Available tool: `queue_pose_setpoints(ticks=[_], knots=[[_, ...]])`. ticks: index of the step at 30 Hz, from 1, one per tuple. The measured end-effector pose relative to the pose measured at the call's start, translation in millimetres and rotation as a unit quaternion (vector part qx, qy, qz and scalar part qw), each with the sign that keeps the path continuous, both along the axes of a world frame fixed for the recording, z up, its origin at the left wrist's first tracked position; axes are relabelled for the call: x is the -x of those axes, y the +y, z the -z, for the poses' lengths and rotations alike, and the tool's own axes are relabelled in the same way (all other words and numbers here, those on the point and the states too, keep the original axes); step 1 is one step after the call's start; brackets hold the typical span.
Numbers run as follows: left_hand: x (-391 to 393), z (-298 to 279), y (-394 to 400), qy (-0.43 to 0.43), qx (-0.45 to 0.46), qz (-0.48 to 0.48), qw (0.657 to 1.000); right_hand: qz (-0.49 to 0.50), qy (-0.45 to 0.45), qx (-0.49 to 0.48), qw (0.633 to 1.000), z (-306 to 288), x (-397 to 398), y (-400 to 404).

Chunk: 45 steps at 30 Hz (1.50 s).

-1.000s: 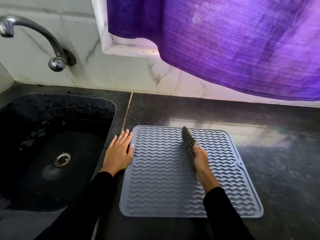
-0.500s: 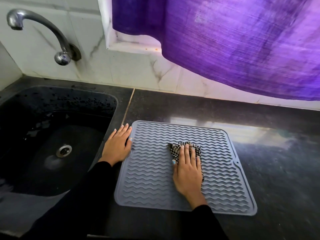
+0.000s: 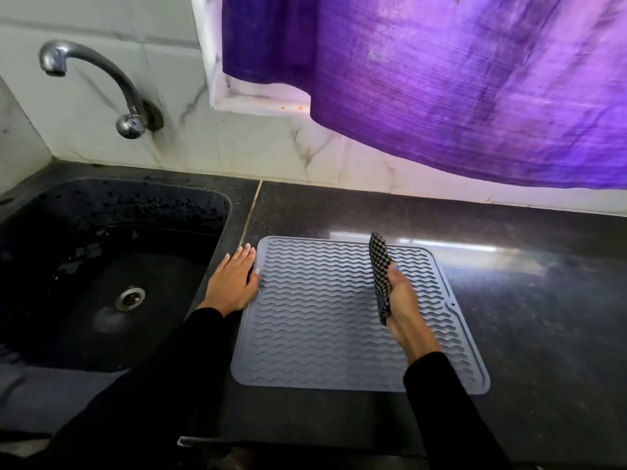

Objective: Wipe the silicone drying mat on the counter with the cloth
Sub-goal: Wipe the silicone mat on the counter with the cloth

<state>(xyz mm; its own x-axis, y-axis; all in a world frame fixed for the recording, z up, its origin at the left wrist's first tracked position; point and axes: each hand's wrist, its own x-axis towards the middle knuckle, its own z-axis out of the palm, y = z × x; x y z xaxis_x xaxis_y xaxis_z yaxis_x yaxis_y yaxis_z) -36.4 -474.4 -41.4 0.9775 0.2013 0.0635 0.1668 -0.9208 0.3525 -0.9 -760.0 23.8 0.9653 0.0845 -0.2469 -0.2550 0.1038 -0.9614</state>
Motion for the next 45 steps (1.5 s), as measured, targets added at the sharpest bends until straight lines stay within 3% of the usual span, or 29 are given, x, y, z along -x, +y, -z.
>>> queue_pose_setpoints(ticks=[1,3,5,7,8,15,17,18,19,21,22,24,26,27,29,31,32,34,39,43,45], knots=[[4,0,-1,0.011,-0.002,-0.003,1.0,-0.023,-0.054,0.07,0.996,-4,9,11],[13,1,-3,0.024,-0.018,-0.003,1.0,-0.115,-0.156,0.271,0.943,1,29,36],[24,3,-7,0.013,-0.038,0.0,0.999,-0.185,-0.237,0.433,0.85,23,50,59],[29,6,-8,0.003,-0.052,-0.004,0.999,-0.191,-0.322,0.558,0.741,47,63,73],[30,7,-10,-0.002,-0.057,-0.005,0.998,-0.191,-0.321,0.586,0.72,54,64,75],[27,13,-11,-0.046,-0.052,-0.02,0.997,-0.242,-0.285,0.595,0.711,55,48,76],[27,12,-11,-0.043,-0.052,-0.02,0.998,-0.277,-0.253,0.577,0.725,50,40,75],[27,13,-11,-0.04,-0.051,-0.021,0.998,-0.301,-0.22,0.546,0.75,48,34,73],[27,11,-10,-0.039,-0.049,-0.021,0.998,-0.313,-0.18,0.482,0.798,43,29,70],[29,8,-10,-0.03,-0.044,-0.016,0.998,-0.275,-0.047,0.252,0.927,26,20,62],[30,6,-10,-0.024,-0.042,-0.01,0.999,-0.231,0.026,0.11,0.966,17,17,56],[32,5,-11,-0.019,-0.038,-0.005,0.999,-0.131,0.058,-0.018,0.99,8,13,45],[33,5,-11,-0.024,-0.034,-0.01,0.999,-0.107,-0.014,0.079,0.991,3,16,46],[34,5,-11,-0.027,-0.032,-0.011,0.999,-0.139,-0.077,0.173,0.972,2,25,53],[34,6,-11,-0.033,-0.029,-0.012,0.999,-0.236,-0.18,0.363,0.883,16,50,71],[33,6,-10,-0.039,-0.03,-0.013,0.999,-0.233,-0.304,0.51,0.77,37,78,90],[32,6,-10,-0.045,-0.031,-0.014,0.998,-0.23,-0.333,0.546,0.733,44,88,95],[31,6,-11,-0.055,-0.031,-0.016,0.998,-0.236,-0.332,0.57,0.714,53,90,98],[29,10,-9,-0.066,-0.035,-0.016,0.997,-0.285,-0.303,0.528,0.74,47,72,94],[28,11,-9,-0.058,-0.032,-0.016,0.998,-0.296,-0.225,0.438,0.818,35,60,94],[29,9,-9,-0.055,-0.023,-0.014,0.998,-0.258,-0.168,0.346,0.886,31,58,93]])
